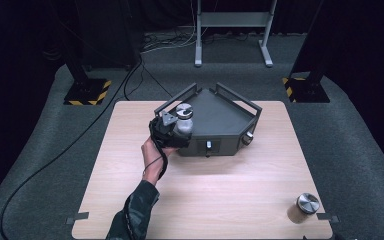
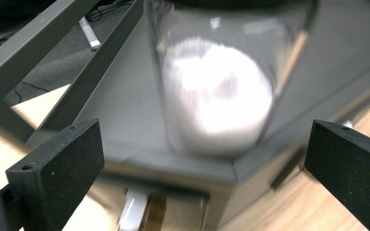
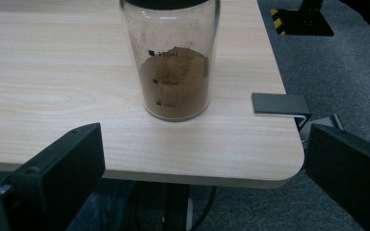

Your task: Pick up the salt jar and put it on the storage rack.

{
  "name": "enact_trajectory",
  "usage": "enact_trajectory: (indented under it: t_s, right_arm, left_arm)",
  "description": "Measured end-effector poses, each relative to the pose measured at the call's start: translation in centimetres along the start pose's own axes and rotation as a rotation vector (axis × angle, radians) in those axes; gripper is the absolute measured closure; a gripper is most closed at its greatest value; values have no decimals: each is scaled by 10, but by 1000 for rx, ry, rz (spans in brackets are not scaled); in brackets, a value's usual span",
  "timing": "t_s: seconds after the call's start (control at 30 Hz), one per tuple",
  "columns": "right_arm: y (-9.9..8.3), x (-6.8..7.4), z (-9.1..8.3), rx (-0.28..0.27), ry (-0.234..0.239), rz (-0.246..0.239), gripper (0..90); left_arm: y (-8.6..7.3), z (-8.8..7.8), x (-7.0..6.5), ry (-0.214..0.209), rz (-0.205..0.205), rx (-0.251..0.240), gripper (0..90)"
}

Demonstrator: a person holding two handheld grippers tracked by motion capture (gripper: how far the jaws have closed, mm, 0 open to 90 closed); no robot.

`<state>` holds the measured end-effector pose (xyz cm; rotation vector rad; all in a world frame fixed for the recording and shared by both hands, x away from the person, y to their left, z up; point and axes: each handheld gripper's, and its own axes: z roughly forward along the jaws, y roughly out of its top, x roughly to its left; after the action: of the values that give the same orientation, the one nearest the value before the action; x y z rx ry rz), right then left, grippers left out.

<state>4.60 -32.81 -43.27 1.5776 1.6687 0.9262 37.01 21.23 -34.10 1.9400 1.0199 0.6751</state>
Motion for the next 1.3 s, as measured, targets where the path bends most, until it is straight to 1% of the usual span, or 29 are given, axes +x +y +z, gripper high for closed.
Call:
enact_trajectory:
  t_s: [0.13,0.2,0.23,0.3,0.37,0.4,0.5,0.53,0.63,0.73,0.83,0.87,0.9,0.93,0.97,1.03,1.17,1.2,1.23,1.3]
  right_arm:
    - [0,0,1,0,1,2,0]
    - [0,0,1,-3,2,2,0]
    - [0,0,1,-2,2,2,0]
    - [0,0,1,-5,3,3,0]
    - [0,1,1,-5,3,1,0]
    - [0,1,1,-5,3,1,0]
    - [1,2,2,-5,2,2,0]
    - [1,2,2,-5,1,1,0]
    - [0,3,3,-7,1,3,0]
    - [0,4,4,-3,3,1,0]
    - [1,5,5,-2,2,-3,0]
    - [1,5,5,-2,4,-3,0]
    - [1,6,5,-2,4,-4,0]
    - [1,7,6,-2,4,-6,0]
    - [2,7,6,-1,5,-8,0]
    - [2,8,7,2,8,-10,0]
    - [3,10,8,2,8,-13,0]
    - [3,11,8,2,8,-14,0]
    - [3,11,8,1,8,-14,0]
    - [3,12,8,-1,8,-15,0]
  left_arm:
    - [-15,-9,-1,9,26,24,2]
    - [-23,-13,-1,17,38,46,2]
    - [-28,-15,0,11,40,59,2]
    - [-38,-19,2,5,32,76,2]
    - [-49,-24,1,13,36,95,2]
    - [-55,-26,1,15,32,101,2]
    - [-69,-31,5,0,38,133,2]
    - [-76,-34,6,4,41,132,2]
    - [-96,-40,14,-3,9,145,2]
    - [-113,-46,18,4,-23,171,2]
    - [-128,-52,22,-3,-51,183,2]
    - [-133,-54,23,-4,-67,191,2]
    - [-137,-56,24,-7,-79,190,2]
    - [-140,-57,24,-5,-84,191,1]
    - [-142,-57,23,6,-87,205,2]
    - [-145,-59,22,10,-94,220,2]
    - [-154,-63,21,19,-110,222,2]
    - [-155,-63,21,20,-109,224,2]
    - [-157,-64,21,18,-118,217,1]
    - [-157,-66,20,26,-118,219,2]
